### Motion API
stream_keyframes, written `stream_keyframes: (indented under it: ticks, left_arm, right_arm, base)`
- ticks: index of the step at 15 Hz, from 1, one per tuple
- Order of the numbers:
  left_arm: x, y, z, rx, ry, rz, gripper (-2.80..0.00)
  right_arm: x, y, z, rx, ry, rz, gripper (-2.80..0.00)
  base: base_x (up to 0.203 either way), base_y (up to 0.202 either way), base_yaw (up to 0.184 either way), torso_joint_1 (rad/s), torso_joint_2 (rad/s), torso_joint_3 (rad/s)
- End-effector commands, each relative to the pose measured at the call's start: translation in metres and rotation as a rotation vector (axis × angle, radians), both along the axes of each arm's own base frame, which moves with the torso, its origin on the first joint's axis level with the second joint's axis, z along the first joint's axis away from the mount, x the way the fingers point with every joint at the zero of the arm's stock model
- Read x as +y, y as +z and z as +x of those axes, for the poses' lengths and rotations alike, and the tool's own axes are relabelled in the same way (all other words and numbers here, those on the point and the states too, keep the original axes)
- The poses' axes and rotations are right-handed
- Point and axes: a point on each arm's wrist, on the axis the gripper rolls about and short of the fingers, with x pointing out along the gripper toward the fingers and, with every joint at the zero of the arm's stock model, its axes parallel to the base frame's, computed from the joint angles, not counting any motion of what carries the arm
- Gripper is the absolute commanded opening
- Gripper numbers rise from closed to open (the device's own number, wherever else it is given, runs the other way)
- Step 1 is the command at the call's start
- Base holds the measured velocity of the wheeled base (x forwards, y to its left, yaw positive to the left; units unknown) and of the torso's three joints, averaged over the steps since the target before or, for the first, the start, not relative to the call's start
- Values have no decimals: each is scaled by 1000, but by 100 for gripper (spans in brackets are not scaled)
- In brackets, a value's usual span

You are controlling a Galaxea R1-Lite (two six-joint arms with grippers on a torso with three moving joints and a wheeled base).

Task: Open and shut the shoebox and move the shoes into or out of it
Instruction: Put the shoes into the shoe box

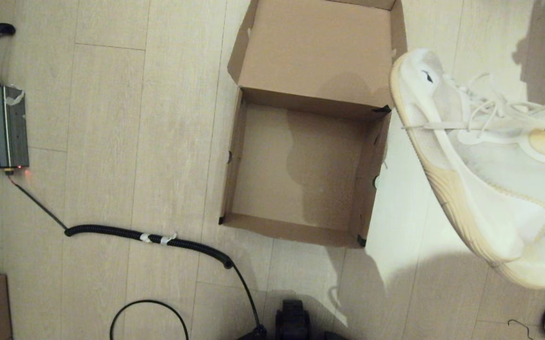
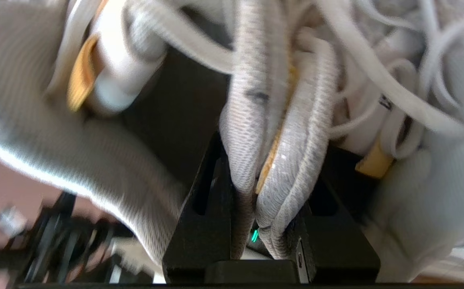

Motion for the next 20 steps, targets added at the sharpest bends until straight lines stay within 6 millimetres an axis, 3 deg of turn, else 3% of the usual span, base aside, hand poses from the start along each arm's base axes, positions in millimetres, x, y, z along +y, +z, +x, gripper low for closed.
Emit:
stream_keyframes:
  ticks: [1, 4, 6, 10, 14, 20]
  left_arm:
    - [0, 0, 0, 0, 0, -1, -280]
    - [0, 0, 0, 2, 0, -1, -280]
    - [0, 0, 0, 3, 0, -1, -280]
    - [0, 0, 0, 15, 0, -1, -280]
    - [0, 0, 1, 18, 0, -1, -280]
    - [0, 0, 0, 16, 0, -1, -280]
  right_arm:
    - [12, -15, 18, 49, 89, 5, -280]
    - [41, -24, 48, 9, 233, 12, -280]
    - [52, -26, 53, 13, 261, 3, -280]
    - [72, -31, 66, -38, 266, -74, -280]
    - [118, -38, 79, -148, 256, -180, -280]
    - [151, -72, 115, -207, 139, -371, -280]
  base:
    - [0, 0, 0, 0, 0, 0]
    - [0, 0, 0, 0, 0, 0]
    - [0, 0, 0, 0, 0, 0]
    - [0, 0, 0, 0, 0, 0]
    - [0, 0, 0, 0, 0, 0]
    - [0, 0, 0, 0, 0, 0]
